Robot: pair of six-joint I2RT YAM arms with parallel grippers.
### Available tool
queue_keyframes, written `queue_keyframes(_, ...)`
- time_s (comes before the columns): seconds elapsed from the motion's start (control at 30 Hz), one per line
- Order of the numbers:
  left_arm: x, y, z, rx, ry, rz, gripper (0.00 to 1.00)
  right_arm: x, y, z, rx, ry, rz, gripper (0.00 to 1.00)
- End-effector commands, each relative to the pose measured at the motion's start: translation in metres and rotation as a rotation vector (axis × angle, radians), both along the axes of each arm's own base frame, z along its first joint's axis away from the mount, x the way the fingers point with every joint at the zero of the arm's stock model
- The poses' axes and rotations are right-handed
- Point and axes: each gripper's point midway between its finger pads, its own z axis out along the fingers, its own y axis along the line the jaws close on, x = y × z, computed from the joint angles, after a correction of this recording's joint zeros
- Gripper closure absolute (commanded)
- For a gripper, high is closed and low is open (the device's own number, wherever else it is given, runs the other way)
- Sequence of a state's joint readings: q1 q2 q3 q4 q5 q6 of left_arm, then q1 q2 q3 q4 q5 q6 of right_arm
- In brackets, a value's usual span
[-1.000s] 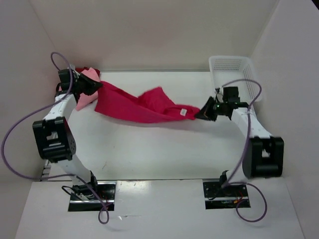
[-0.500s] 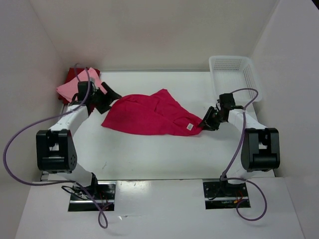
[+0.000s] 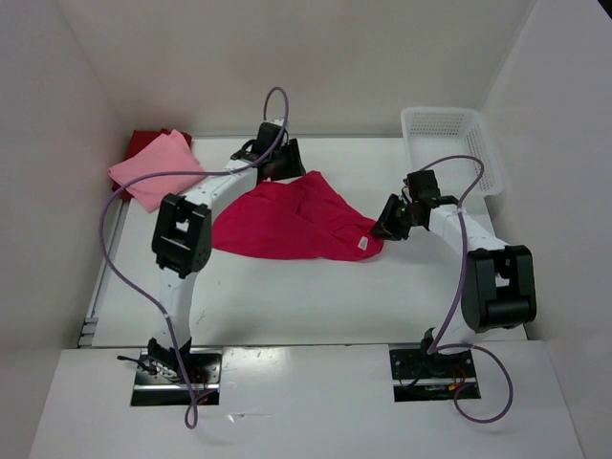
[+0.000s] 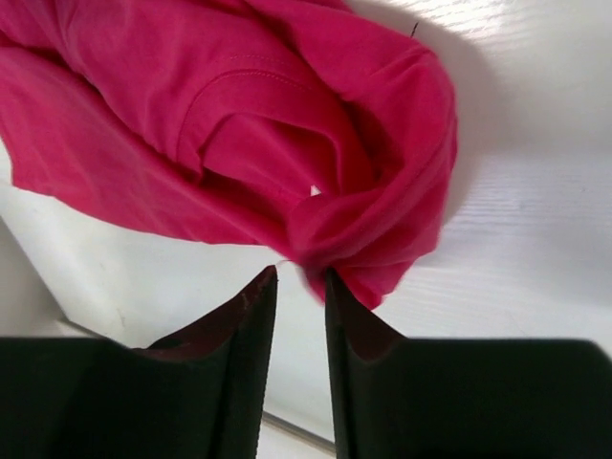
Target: Fold and stack the t-shirts
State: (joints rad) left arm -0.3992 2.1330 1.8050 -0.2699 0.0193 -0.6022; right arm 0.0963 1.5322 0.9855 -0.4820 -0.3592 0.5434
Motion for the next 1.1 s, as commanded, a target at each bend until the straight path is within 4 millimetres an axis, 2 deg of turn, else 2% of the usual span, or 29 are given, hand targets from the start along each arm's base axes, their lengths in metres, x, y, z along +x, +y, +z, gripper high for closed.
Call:
queue_keyframes(0.0, 0.005, -0.009, -0.026, 0.139, 0.031, -0.04, 0.39, 0.017, 0.01, 0.037, 0.04, -0.121, 0.015, 0.66)
queue_keyframes(0.03, 0.012, -0.006, -0.025, 0.157, 0.021, -0.016, 0.39, 0.017, 0.01, 0.041, 0.041, -0.135, 0.015, 0.64)
queue_keyframes(0.1, 0.007, -0.01, -0.044, 0.192, 0.055, -0.035, 0.39, 0.015, 0.008, 0.043, 0.028, -0.14, 0.016, 0.62)
queue_keyframes(0.17, 0.004, -0.013, -0.048, 0.209, 0.057, -0.044, 0.39, 0.013, 0.007, 0.044, 0.023, -0.144, 0.023, 0.6)
queue_keyframes(0.2, 0.001, -0.011, -0.061, 0.219, 0.077, -0.046, 0.39, 0.01, 0.007, 0.04, 0.022, -0.132, 0.023, 0.6)
queue_keyframes(0.3, -0.002, -0.01, -0.071, 0.233, 0.092, -0.054, 0.43, 0.006, 0.008, 0.037, 0.032, -0.128, 0.03, 0.6)
queue_keyframes(0.4, -0.003, -0.009, -0.081, 0.241, 0.109, -0.055, 0.48, 0.004, 0.01, 0.035, 0.039, -0.127, 0.035, 0.6)
queue_keyframes(0.57, 0.003, -0.004, -0.093, 0.273, 0.108, -0.026, 0.67, 0.002, 0.009, 0.032, 0.038, -0.118, 0.035, 0.6)
queue_keyframes(0.67, 0.005, -0.006, -0.098, 0.283, 0.112, -0.048, 0.67, 0.002, 0.009, 0.036, 0.039, -0.128, 0.035, 0.6)
queue_keyframes(0.73, 0.004, -0.008, -0.098, 0.273, 0.116, -0.059, 0.56, 0.002, 0.009, 0.036, 0.039, -0.128, 0.035, 0.59)
queue_keyframes(0.77, 0.001, -0.007, -0.1, 0.274, 0.118, -0.059, 0.43, 0.001, 0.011, 0.036, 0.047, -0.127, 0.04, 0.59)
queue_keyframes(0.8, 0.002, -0.008, -0.096, 0.268, 0.105, -0.058, 0.4, 0.003, 0.011, 0.034, 0.047, -0.126, 0.04, 0.59)
queue_keyframes(0.9, 0.002, -0.009, -0.096, 0.261, 0.107, -0.065, 0.4, 0.004, 0.014, 0.033, 0.063, -0.123, 0.051, 0.59)
queue_keyframes(0.93, 0.001, -0.009, -0.101, 0.265, 0.115, -0.066, 0.49, 0.001, 0.014, 0.026, 0.061, -0.103, 0.051, 0.59)
queue_keyframes(1.07, 0.002, -0.006, -0.101, 0.273, 0.113, -0.044, 0.74, 0.0, 0.015, 0.023, 0.053, -0.104, 0.054, 0.59)
